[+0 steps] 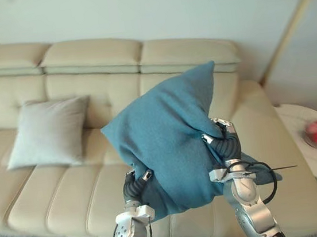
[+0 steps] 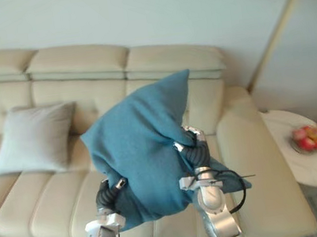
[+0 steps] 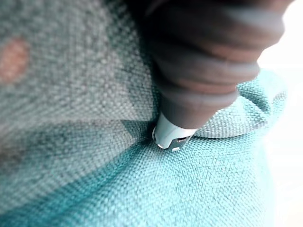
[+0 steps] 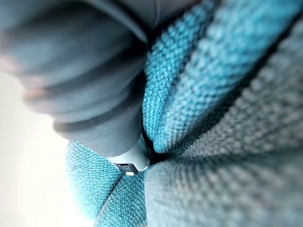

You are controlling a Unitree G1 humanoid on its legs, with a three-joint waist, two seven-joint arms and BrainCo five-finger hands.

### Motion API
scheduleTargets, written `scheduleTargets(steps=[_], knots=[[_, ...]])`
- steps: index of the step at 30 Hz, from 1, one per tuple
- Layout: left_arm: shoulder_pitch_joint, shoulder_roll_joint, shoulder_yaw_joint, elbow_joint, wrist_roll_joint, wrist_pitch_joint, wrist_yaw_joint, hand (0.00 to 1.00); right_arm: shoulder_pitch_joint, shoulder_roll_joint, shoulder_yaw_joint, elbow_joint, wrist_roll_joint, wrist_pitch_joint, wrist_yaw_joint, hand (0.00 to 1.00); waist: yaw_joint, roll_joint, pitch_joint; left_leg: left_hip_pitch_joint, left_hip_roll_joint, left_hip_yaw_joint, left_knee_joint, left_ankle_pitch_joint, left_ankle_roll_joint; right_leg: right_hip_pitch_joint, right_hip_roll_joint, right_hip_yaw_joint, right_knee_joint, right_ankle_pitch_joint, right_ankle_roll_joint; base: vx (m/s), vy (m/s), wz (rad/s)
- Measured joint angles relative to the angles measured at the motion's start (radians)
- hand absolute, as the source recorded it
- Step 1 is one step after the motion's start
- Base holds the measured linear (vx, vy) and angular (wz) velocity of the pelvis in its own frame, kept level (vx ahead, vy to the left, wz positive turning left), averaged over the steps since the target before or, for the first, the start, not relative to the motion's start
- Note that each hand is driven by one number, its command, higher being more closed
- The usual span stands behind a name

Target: Pick up cushions and gather them together orderly.

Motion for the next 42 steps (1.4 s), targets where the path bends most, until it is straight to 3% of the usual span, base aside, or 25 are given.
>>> scheduleTargets(steps=[2, 3, 5, 6, 11, 17, 19, 21, 22, 23, 28, 32, 33, 38, 42], knots=[[0.0, 0.003, 0.014, 0.015, 0.012, 0.002, 0.0, 1.0, -0.057, -0.002, 0.002, 0.085, 0.001, -0.001, 0.001, 1.0, -0.01, 0.018, 0.005, 0.023, 0.019, 0.082, -0.032, 0.003, -0.004, 0.002, -0.071, -0.304, -0.032, 0.022, -0.098, -0.01, 0.02, -1.24], [0.0, 0.003, 0.028, 0.018, 0.023, 0.005, 0.0, 1.0, -0.074, -0.002, 0.007, 0.122, 0.002, -0.001, 0.003, 1.0, -0.02, 0.014, 0.003, 0.023, 0.021, 0.104, -0.04, 0.008, -0.011, 0.001, -0.084, -0.357, -0.055, 0.053, -0.074, 0.01, -0.014, -0.82], [-0.001, 0.002, 0.03, 0.018, 0.034, 0.007, 0.0, 1.0, -0.077, -0.006, 0.007, 0.146, 0.003, -0.001, 0.003, 1.0, -0.032, 0.019, 0.006, 0.016, 0.022, 0.095, -0.046, 0.019, -0.016, 0.003, -0.062, -0.335, -0.094, 0.087, -0.03, 0.05, -0.08, -0.3], [-0.001, 0.0, 0.031, 0.018, 0.039, 0.012, 0.0, 1.0, -0.077, -0.02, 0.007, 0.16, 0.003, 0.001, 0.004, 1.0, -0.032, 0.036, 0.013, 0.018, 0.037, 0.07, -0.066, 0.029, -0.027, 0.018, -0.033, -0.335, -0.151, 0.116, -0.039, 0.07, -0.123, -0.23], [-0.006, -0.01, 0.035, 0.018, 0.065, 0.021, 0.0, 1.0, -0.073, -0.051, 0.007, 0.17, 0.004, 0.001, 0.004, 1.0, -0.031, 0.045, 0.011, 0.023, 0.055, 0.041, -0.11, 0.063, -0.043, 0.072, 0.012, -0.352, -0.273, 0.16, -0.052, 0.07, -0.097, 0.05], [-0.016, -0.02, 0.063, 0.01, 0.082, 0.028, 0.0, 1.0, -0.072, -0.053, 0.007, 0.19, 0.005, -0.002, 0.007, 1.0, 0.007, 0.044, 0.026, -0.059, 0.064, -0.102, 0.13, 0.061, -0.04, 0.145, 0.01, -0.332, -0.309, 0.143, -0.07, -0.01, -0.043, 0.02], [-0.032, -0.022, 0.067, 0.006, 0.095, 0.03, 0.0, 1.0, -0.072, -0.054, -0.003, 0.19, 0.006, -0.001, 0.007, 1.0, 0.007, 0.043, 0.033, -0.069, 0.045, -0.146, 0.065, 0.035, -0.011, 0.142, 0.013, -0.321, -0.331, 0.154, -0.081, -0.04, 0.029, 0.16], [-0.036, -0.03, 0.069, 0.002, 0.11, 0.033, 0.0, 1.0, -0.07, -0.058, -0.015, 0.197, 0.006, -0.001, 0.007, 1.0, 0.008, 0.054, 0.036, -0.051, 0.027, -0.151, -0.047, 0.055, -0.003, 0.14, 0.024, -0.319, -0.334, 0.162, -0.068, -0.05, 0.056, -0.08], [-0.037, -0.028, 0.074, -0.001, 0.115, 0.033, 0.001, 1.0, -0.072, -0.055, -0.016, 0.212, 0.005, 0.0, 0.007, 1.0, 0.017, 0.049, 0.04, -0.04, 0.028, -0.143, -0.064, 0.053, -0.031, 0.139, 0.033, -0.304, -0.337, 0.17, -0.06, -0.02, 0.091, -0.3], [-0.043, -0.028, 0.084, -0.008, 0.116, 0.034, 0.006, 1.0, -0.069, -0.054, -0.016, 0.217, 0.004, 0.001, 0.007, 1.0, 0.022, 0.034, 0.05, -0.036, 0.017, -0.132, -0.061, 0.051, -0.025, 0.139, 0.025, -0.289, -0.337, 0.181, -0.05, 0.0, 0.064, -0.26], [-0.102, -0.03, 0.102, -0.037, 0.179, 0.034, 0.055, 1.0, -0.106, -0.05, -0.016, 0.215, 0.001, 0.001, 0.002, 1.0, 0.032, 0.032, 0.059, -0.086, -0.001, -0.101, -0.06, 0.051, -0.011, 0.076, -0.001, -0.267, -0.336, 0.203, -0.034, -0.01, 0.068, -0.13], [-0.311, -0.045, 0.15, -0.05, 0.239, 0.03, 0.139, 1.0, -0.275, -0.048, -0.033, 0.23, -0.005, 0.0, -0.058, 1.0, 0.062, 0.037, 0.129, -0.222, -0.001, -0.098, -0.017, 0.075, -0.009, -0.081, -0.012, -0.268, -0.279, 0.226, -0.037, -0.06, 0.01, -0.02], [-0.416, -0.058, 0.174, -0.047, 0.264, 0.029, 0.189, 1.0, -0.373, -0.049, -0.051, 0.265, -0.025, 0.001, -0.095, 1.0, 0.072, 0.042, 0.154, -0.281, 0.0, -0.108, -0.002, 0.086, -0.012, -0.145, -0.016, -0.278, -0.24, 0.221, -0.043, -0.11, -0.031, 0.14], [-0.772, -0.064, 0.236, 0.054, 0.311, 0.001, 0.333, 1.0, -0.69, -0.053, -0.08, 0.384, -0.072, 0.023, -0.203, 1.0, 0.085, 0.043, 0.184, -0.437, 0.006, -0.148, -0.001, 0.136, -0.021, -0.319, -0.033, -0.307, -0.15, 0.201, -0.064, -0.09, -0.063, 0.23], [-0.996, -0.048, 0.255, 0.158, 0.317, -0.014, 0.4, 1.0, -0.883, -0.054, -0.138, 0.45, -0.089, 0.025, -0.254, 1.0, 0.089, 0.042, 0.229, -0.513, 0.007, -0.176, -0.004, 0.166, -0.028, -0.39, -0.039, -0.337, -0.125, 0.2, -0.07, -0.05, -0.049, 0.25]])
